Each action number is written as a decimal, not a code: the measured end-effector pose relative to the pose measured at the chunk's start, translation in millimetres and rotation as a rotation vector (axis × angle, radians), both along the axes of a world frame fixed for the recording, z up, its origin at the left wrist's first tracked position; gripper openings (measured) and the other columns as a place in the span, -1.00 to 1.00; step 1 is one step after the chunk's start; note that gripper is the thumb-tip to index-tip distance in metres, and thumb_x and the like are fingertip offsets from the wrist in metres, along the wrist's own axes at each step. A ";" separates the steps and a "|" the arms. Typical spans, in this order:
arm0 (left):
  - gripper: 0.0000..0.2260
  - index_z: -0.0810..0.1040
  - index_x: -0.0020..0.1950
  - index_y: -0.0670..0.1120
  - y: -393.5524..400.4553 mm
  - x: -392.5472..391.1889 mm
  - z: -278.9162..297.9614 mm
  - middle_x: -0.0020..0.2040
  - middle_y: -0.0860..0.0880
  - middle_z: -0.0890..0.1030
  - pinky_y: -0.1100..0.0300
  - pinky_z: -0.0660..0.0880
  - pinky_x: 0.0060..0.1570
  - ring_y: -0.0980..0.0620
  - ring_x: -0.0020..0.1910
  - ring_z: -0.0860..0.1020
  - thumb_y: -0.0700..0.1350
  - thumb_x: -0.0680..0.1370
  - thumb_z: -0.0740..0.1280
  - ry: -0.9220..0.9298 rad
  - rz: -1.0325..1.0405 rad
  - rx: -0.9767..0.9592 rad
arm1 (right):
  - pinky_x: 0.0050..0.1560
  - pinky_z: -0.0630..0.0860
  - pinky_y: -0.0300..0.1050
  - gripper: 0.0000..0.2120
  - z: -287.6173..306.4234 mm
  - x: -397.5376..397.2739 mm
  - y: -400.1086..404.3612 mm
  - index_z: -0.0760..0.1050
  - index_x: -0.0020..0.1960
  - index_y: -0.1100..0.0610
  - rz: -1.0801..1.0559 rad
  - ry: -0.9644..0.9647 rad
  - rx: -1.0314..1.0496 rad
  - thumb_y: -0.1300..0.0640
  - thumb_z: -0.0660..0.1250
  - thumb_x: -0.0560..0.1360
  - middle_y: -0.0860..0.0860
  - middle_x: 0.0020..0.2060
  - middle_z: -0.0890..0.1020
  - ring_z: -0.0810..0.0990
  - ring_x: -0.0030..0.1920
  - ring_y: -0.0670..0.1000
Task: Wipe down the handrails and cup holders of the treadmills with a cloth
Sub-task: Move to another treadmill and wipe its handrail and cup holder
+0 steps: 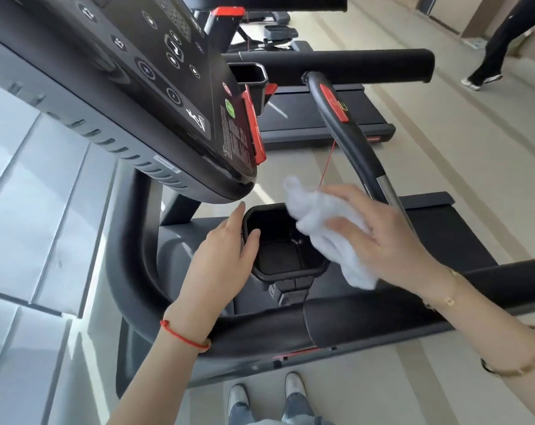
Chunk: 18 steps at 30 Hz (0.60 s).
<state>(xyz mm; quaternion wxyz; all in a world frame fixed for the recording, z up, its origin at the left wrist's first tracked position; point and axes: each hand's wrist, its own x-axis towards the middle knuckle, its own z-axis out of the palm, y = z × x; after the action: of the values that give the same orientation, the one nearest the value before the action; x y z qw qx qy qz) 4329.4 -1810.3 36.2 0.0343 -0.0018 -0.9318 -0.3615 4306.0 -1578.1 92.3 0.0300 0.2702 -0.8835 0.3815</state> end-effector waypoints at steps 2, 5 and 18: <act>-0.52 0.21 0.55 -0.03 7.0 2.8 -1.5 0.22 -0.11 0.56 -0.02 0.49 0.08 -0.17 0.11 0.55 0.03 0.65 0.18 -0.011 0.056 -0.015 | 0.05 0.29 -0.55 -0.67 -2.9 -21.8 -10.9 0.35 0.38 -0.11 0.007 0.028 0.045 0.00 0.20 0.63 -0.36 0.12 0.50 0.47 0.06 -0.34; -0.54 0.25 0.52 -0.03 13.6 4.6 -4.0 0.18 -0.11 0.59 -0.02 0.51 0.02 -0.17 0.09 0.55 0.03 0.64 0.19 -0.020 0.119 -0.013 | 0.34 0.26 -0.28 -0.61 -18.8 -51.0 -35.5 0.26 0.47 -0.07 0.158 -0.095 0.248 0.00 0.15 0.65 -0.15 0.39 0.39 0.36 0.36 -0.14; -0.68 0.46 0.37 0.03 19.5 9.4 -12.4 0.10 0.10 0.62 0.19 0.43 0.09 0.03 0.13 0.56 -0.01 0.62 0.23 0.048 0.248 0.066 | -0.05 0.32 -0.13 -0.67 -38.0 -85.2 -25.3 0.27 0.41 -0.04 0.320 -0.143 0.390 -0.03 0.06 0.66 -0.06 0.15 0.46 0.48 0.03 -0.01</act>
<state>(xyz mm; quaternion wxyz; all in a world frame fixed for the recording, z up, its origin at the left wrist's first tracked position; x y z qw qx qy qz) 4338.7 -1790.8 23.8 0.1010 0.1059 -0.9113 -0.3849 4220.8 -1603.4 54.4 -0.1458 0.3797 -0.8862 0.2218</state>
